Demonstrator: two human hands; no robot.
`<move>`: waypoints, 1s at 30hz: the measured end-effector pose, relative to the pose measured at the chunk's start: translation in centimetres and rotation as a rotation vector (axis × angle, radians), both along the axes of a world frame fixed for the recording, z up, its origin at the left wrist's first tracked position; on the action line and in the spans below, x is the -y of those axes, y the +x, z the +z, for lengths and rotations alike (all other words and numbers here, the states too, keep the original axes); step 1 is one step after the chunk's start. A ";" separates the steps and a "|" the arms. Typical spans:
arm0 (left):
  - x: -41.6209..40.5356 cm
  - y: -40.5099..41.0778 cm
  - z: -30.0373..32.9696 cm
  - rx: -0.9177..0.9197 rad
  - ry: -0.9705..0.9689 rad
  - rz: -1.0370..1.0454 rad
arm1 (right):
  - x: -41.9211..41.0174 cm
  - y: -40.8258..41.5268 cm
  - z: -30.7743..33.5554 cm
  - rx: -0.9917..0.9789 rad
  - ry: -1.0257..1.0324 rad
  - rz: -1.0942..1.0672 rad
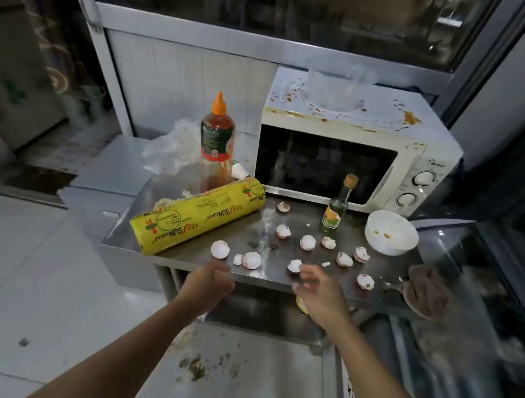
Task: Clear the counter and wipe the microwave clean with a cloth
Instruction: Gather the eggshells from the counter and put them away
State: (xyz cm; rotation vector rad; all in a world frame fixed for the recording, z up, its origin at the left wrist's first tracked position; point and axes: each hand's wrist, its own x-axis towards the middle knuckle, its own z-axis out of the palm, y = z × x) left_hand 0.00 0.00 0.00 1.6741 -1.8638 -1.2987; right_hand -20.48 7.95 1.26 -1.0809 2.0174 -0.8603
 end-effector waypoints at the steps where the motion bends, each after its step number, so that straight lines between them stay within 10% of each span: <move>1: 0.6 -0.2 -0.4 0.000 -0.036 -0.023 | 1.0 -0.4 -0.3 -0.021 -0.036 0.010; 22: 4.2 -2.3 -3.6 0.094 -0.245 0.365 | 14.1 -2.1 -8.1 -0.702 -0.140 0.510; 30: 4.6 -1.4 -4.4 0.024 -0.213 0.381 | 15.7 -0.9 -7.6 -0.487 -0.210 0.404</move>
